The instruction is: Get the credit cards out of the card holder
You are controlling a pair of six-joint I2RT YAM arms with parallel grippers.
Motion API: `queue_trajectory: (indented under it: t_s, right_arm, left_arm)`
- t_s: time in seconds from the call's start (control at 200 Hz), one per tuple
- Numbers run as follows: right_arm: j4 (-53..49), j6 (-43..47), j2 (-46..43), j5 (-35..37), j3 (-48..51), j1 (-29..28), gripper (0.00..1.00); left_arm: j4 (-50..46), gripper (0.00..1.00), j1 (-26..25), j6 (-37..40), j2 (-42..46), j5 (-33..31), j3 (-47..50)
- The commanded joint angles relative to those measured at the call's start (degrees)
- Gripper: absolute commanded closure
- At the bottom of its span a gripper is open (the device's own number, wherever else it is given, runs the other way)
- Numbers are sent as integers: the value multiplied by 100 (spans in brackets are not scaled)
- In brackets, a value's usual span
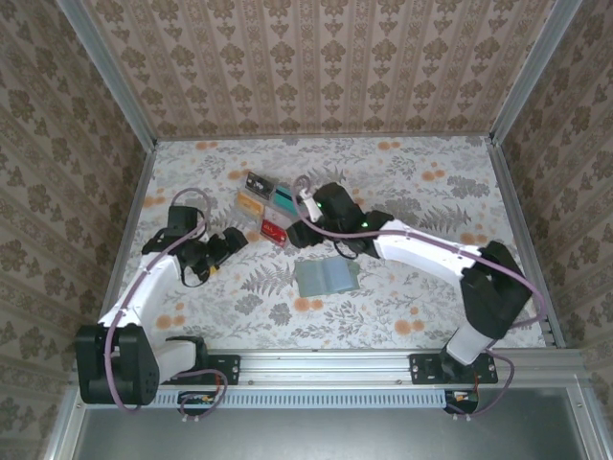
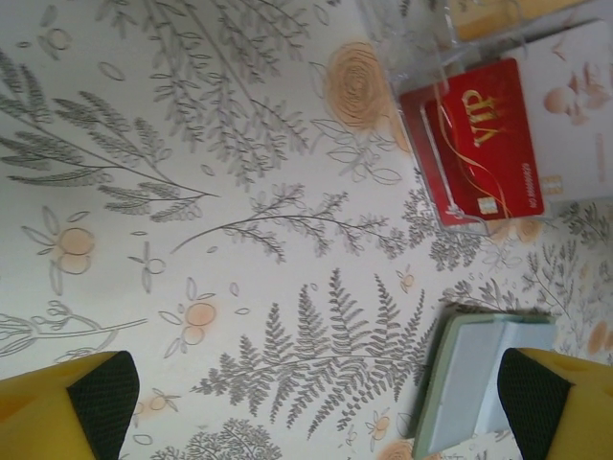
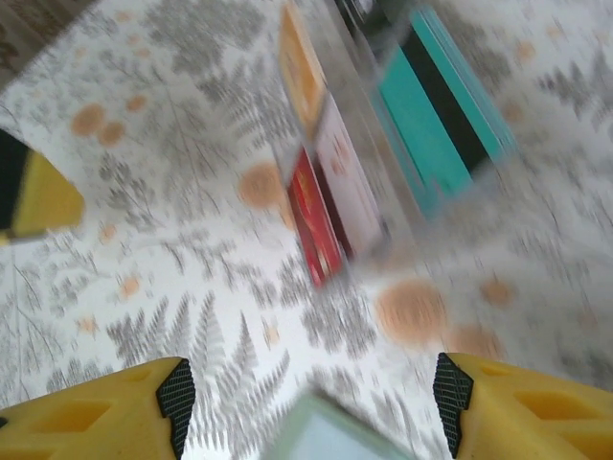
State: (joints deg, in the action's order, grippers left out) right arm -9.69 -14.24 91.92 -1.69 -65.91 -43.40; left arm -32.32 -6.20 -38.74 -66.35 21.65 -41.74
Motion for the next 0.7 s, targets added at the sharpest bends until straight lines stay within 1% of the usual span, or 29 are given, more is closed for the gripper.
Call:
queue_trajectory:
  t_s: [0.0,0.06,0.155,0.245,0.34,0.415,0.52,0.625,0.695]
  right_arm:
    - [-712,-877,-474,526,649,6,28]
    - [-1041,-1203,-571,520,804,5,27]
    - [-1401,-1657,-493,238,867,2,27]
    - [-1439,-1881,-240,-49,887,-3,28]
    - [-1405,-1959,80,-177,822,-27,30]
    - [-1355,-1881,253,-34,747,-141,32]
    - [-1623,-1737,509,288,489,-310,33]
    - [-1815,-1691,745,468,351,-345,33]
    - [-1906,-1687,912,542,309,-360,34]
  left_arm:
    - [179,0,-154,-28,34,145,-182]
    - [288,0,-248,-121,10,181,-171]
    - [423,0,-430,-314,-73,191,-185]
    - [505,0,-609,-433,-211,183,-239]
    - [548,0,-838,-542,-365,130,-321]
    - [560,0,-1007,-606,-468,88,-378]
    - [607,0,-1216,-717,-574,26,-399]
    - [697,1,-1353,-830,-697,-7,-394]
    - [757,3,-1425,-879,-795,-12,-396]
